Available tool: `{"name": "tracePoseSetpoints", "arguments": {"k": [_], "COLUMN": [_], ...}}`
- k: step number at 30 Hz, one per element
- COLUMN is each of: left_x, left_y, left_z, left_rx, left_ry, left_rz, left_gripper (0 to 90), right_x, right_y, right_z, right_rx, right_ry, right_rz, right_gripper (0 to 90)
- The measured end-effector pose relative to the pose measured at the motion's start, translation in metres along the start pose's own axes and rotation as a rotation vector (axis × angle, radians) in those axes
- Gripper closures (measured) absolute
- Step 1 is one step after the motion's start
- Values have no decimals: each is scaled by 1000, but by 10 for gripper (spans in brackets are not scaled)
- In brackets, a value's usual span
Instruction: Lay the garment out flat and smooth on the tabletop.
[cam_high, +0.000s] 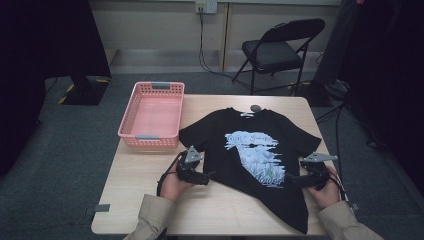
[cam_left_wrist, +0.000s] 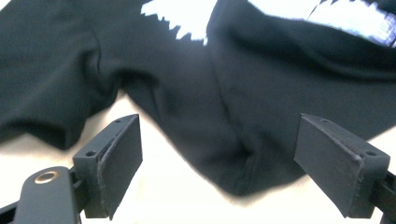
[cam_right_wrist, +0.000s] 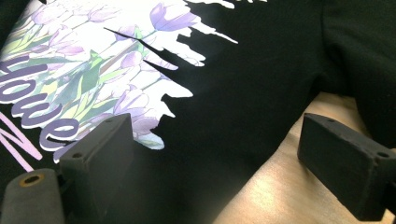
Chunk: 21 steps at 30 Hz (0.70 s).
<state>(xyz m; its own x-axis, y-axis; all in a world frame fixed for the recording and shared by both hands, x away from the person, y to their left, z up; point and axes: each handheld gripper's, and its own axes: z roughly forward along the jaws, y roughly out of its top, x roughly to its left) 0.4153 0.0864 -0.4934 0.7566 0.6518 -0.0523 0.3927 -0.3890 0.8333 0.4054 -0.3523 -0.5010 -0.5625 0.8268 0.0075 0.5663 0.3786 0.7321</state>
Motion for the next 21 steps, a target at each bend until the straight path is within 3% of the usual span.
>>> {"name": "tracePoseSetpoints", "arguments": {"k": [6, 11, 16, 18, 21], "left_x": [-1, 9, 13, 14, 13], "left_y": [25, 38, 49, 52, 55], "left_z": [9, 34, 49, 55, 64], "left_rx": [-19, 8, 19, 31, 44], "left_ry": [-15, -21, 17, 31, 27], "left_rz": [13, -36, -51, -57, -59], "left_gripper": [157, 180, 318, 335, 384], "right_x": [0, 0, 0, 0, 0], "right_y": [0, 0, 0, 0, 0], "right_z": [0, 0, 0, 0, 0], "right_rx": [0, 1, 1, 1, 1], "right_ry": [0, 0, 1, 1, 2], "right_rz": [1, 1, 0, -1, -1], "right_gripper": [97, 96, 96, 95, 95]}}
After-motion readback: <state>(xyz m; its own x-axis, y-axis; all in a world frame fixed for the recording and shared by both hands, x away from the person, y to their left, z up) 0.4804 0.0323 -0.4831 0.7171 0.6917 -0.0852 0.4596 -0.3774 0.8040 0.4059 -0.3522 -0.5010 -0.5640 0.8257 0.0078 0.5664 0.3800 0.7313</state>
